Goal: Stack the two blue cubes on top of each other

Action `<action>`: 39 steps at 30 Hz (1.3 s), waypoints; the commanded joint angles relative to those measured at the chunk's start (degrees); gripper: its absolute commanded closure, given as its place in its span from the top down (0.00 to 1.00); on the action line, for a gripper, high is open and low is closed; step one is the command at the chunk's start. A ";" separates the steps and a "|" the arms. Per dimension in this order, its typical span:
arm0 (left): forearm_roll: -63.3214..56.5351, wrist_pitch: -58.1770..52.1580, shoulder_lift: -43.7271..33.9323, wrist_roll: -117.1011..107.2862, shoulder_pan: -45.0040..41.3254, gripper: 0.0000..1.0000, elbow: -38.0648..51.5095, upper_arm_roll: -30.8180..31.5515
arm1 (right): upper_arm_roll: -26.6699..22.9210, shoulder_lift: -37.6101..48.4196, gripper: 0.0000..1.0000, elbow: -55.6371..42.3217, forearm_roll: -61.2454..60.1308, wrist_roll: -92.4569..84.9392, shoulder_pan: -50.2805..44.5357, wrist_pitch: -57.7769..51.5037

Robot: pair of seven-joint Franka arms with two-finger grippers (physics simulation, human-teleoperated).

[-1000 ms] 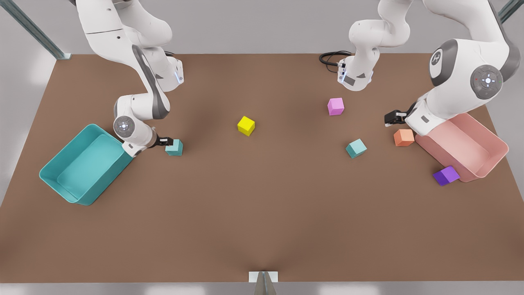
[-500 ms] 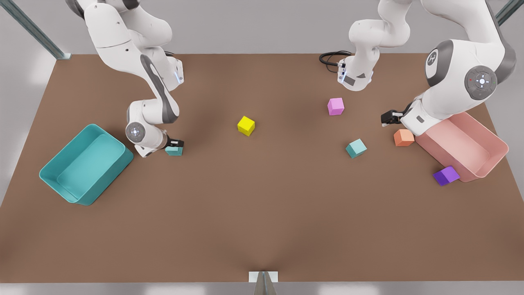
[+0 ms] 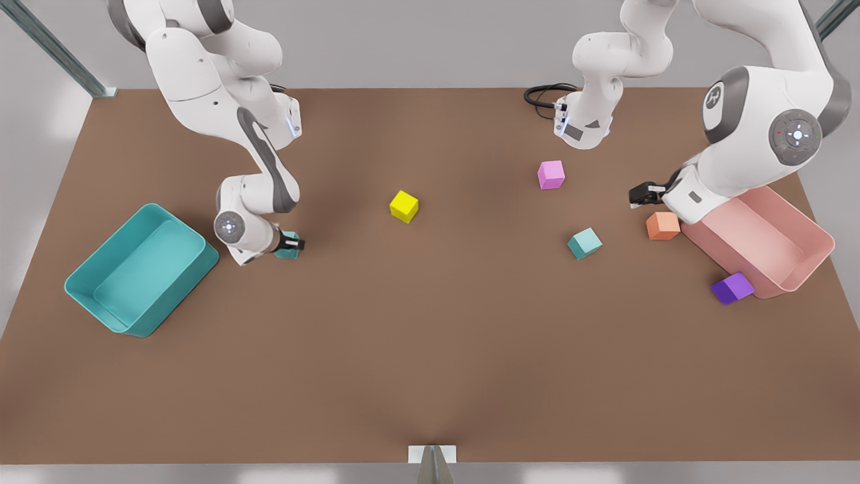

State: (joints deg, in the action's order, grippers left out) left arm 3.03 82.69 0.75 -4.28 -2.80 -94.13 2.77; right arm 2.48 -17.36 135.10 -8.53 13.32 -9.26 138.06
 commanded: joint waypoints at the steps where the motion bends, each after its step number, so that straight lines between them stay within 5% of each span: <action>1: 0.05 -0.08 -0.05 -0.29 1.57 1.00 0.00 0.13 | -0.02 0.31 0.37 -1.85 0.89 3.20 0.04 -4.46; 6: -0.30 -0.16 0.04 -0.90 1.83 1.00 0.00 0.04 | 0.16 -1.62 0.37 -16.35 -0.17 3.12 -3.39 -13.08; 9: -0.22 -1.57 7.06 -9.43 1.21 1.00 -0.09 2.59 | 0.16 -11.37 0.37 -33.75 -3.16 8.12 -12.97 -13.08; 17: 2.86 36.40 10.32 -31.93 1.13 1.00 -24.43 2.24 | -2.12 -36.78 0.38 -69.70 -1.49 50.31 -33.45 -9.56; 23: 2.95 44.22 11.37 -37.03 1.21 1.00 -31.38 1.80 | -3.27 -39.59 0.39 -70.23 -1.40 52.95 -36.44 -4.73; 25: 2.95 44.22 11.37 -37.03 1.21 1.00 -32.87 1.53 | -3.18 -39.59 1.00 -70.23 -1.49 52.86 -36.44 -4.73; 33: 2.95 48.09 13.48 -37.03 1.39 1.00 -36.47 0.83 | -3.09 -34.85 1.00 -70.67 -2.37 52.77 -35.12 -7.18; 35: 2.95 48.44 13.92 -37.12 1.30 1.00 -36.47 0.83 | -2.39 -27.21 1.00 -70.06 -2.37 50.67 -30.91 -21.05; 39: 3.04 48.79 14.19 -36.85 1.21 1.00 -37.62 0.83 | -3.00 -20.78 1.00 -70.06 -3.70 14.73 -10.52 -56.05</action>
State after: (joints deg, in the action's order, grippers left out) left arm 6.11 129.79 14.96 -33.28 -1.57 -131.45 3.60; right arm -0.44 -38.79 65.04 -11.93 47.20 -23.11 108.71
